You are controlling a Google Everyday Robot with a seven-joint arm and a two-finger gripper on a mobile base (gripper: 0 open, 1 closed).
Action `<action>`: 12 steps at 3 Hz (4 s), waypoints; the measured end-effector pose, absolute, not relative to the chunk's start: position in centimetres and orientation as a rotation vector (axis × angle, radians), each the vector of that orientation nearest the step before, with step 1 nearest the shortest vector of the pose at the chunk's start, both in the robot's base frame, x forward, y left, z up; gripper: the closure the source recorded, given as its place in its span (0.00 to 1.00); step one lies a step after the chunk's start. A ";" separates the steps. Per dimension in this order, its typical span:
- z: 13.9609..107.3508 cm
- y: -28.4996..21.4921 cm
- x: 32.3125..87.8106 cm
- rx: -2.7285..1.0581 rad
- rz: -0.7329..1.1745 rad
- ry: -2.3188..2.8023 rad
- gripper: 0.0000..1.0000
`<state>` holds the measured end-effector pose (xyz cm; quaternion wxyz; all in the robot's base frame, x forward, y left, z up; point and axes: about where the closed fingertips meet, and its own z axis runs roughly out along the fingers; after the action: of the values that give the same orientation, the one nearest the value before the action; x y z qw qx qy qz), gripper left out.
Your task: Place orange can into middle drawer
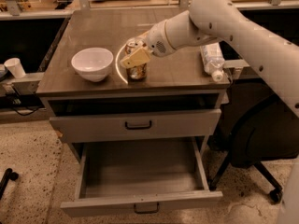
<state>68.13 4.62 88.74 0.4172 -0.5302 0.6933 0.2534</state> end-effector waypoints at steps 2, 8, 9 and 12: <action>88.4 4.1 67.0 -1.332 0.735 1.676 0.85; 69.1 -4.0 53.3 -1.481 0.691 1.528 1.00; 69.1 -4.0 53.3 -1.481 0.691 1.528 1.00; 62.8 -3.9 53.7 -1.508 0.547 1.624 1.00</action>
Offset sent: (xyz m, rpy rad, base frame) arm -0.1059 -0.0177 0.0298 0.1675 -0.2041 0.4609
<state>53.74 -3.91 62.83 0.4166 -0.6006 0.6468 0.2178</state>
